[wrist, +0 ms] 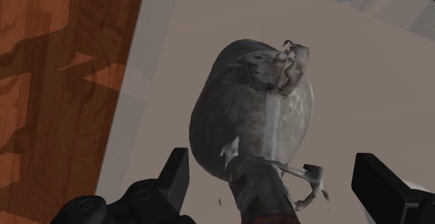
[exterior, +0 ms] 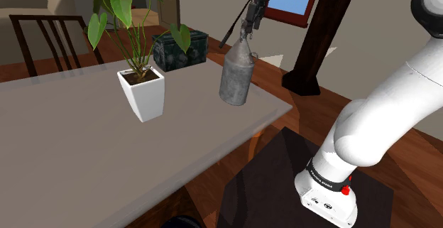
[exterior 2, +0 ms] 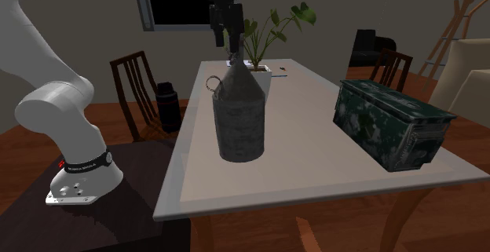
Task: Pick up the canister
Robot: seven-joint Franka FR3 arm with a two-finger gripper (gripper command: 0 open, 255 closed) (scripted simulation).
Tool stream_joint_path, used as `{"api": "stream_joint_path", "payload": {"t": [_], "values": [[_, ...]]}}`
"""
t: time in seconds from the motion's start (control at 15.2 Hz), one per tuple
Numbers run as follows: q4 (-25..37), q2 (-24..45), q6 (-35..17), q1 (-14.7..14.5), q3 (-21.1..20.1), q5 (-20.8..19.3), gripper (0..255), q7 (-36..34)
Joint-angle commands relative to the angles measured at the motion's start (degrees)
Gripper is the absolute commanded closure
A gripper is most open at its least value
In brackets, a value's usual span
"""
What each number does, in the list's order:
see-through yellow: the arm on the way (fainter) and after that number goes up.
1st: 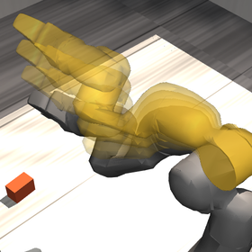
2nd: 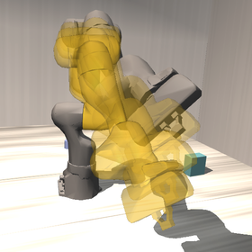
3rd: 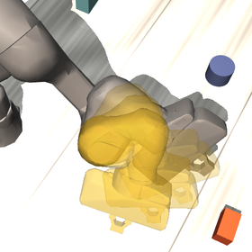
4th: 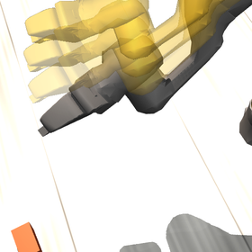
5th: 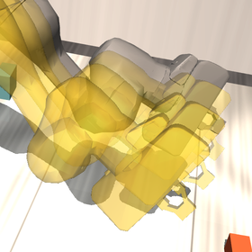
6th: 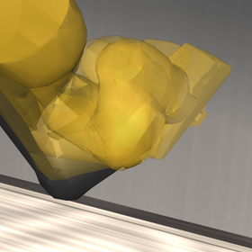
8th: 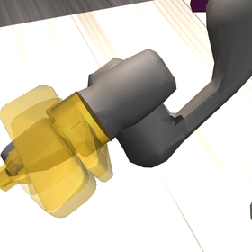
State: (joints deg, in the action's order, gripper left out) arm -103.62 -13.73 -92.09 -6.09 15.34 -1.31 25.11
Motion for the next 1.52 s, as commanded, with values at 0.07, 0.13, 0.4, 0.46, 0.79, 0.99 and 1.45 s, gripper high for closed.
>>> {"api": "stream_joint_path", "payload": {"t": [0.07, 0.13, 0.4, 0.46, 0.79, 0.99, 1.45], "values": [[-2.34, -0.33, -2.05, 0.02, -0.01, -0.08, 0, -0.03], [-2.32, -0.31, -2.05, 0.02, 0.0, -0.07, 0, -0.03], [-2.45, -0.39, -2.1, 0.01, -0.05, -0.08, 255, -0.09], [-2.37, -0.32, -2.08, 0.0, -0.04, -0.07, 255, -0.08], [-2.32, -0.31, -2.04, 0.03, -0.01, -0.07, 255, -0.03], [0.58, 0.24, 0.31, -0.02, 0.0, 0.07, 255, 0.02], [7.96, 2.05, 5.95, -0.13, 0.13, 0.52, 255, 0.22]]}}
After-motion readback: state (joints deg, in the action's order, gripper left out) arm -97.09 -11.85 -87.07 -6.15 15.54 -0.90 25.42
